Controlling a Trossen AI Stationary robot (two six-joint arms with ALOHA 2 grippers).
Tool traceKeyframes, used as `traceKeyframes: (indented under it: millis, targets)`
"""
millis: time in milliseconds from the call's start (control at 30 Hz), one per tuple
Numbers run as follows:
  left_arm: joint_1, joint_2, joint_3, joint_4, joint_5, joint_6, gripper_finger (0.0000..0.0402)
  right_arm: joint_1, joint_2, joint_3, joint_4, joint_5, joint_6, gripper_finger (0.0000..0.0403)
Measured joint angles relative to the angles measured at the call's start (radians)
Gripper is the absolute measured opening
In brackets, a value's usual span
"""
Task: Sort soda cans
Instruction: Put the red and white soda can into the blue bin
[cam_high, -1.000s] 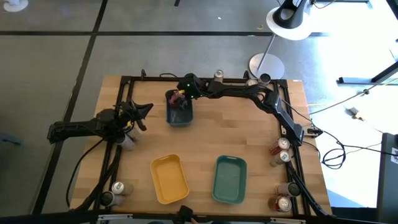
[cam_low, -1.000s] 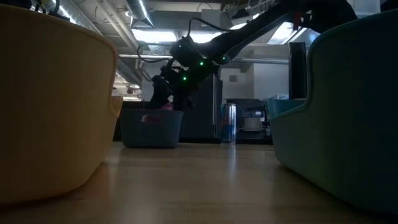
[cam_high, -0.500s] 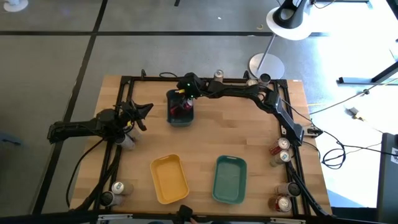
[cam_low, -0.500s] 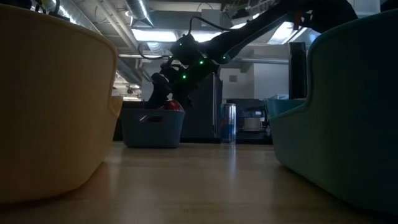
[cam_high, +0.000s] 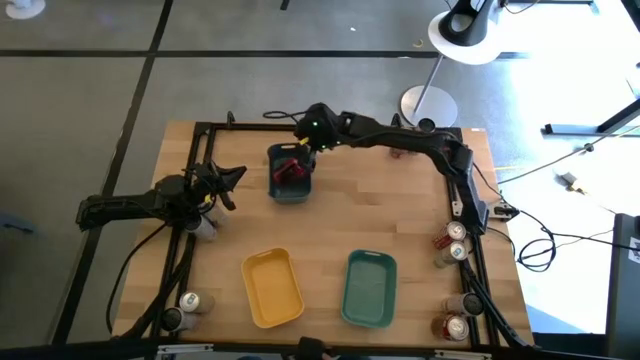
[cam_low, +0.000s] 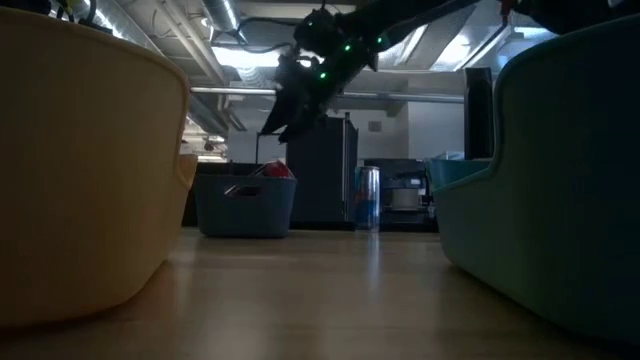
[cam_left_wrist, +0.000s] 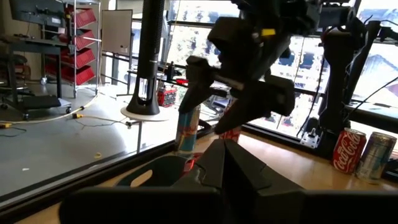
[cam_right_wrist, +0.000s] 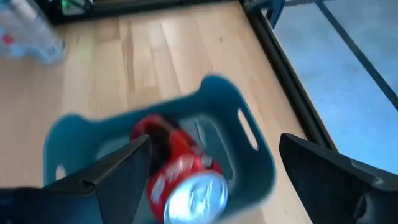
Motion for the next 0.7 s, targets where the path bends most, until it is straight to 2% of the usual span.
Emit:
traceKeyframes:
  millis: [167,333,400,700]
  targets:
    - [0.000,0.000,0.000,-0.001,0.000,0.000,0.0000,-0.001,-0.003,-0.003,-0.076,-0.008,-0.082,0.0351]
    - [0.000,0.000,0.000,-0.001,0.000,0.000,0.0000,-0.025,0.009,-0.083,0.069,-0.094,-0.089,0.0351]
    - [0.000,0.000,0.000,-0.001,0.000,0.000,0.0000,-0.036,0.009,-0.121,0.134,-0.096,-0.067,0.0351]
    - [0.000,0.000,0.000,-0.003,0.000,0.004,0.0000,-0.045,0.011,-0.164,0.145,-0.097,-0.073,0.0351]
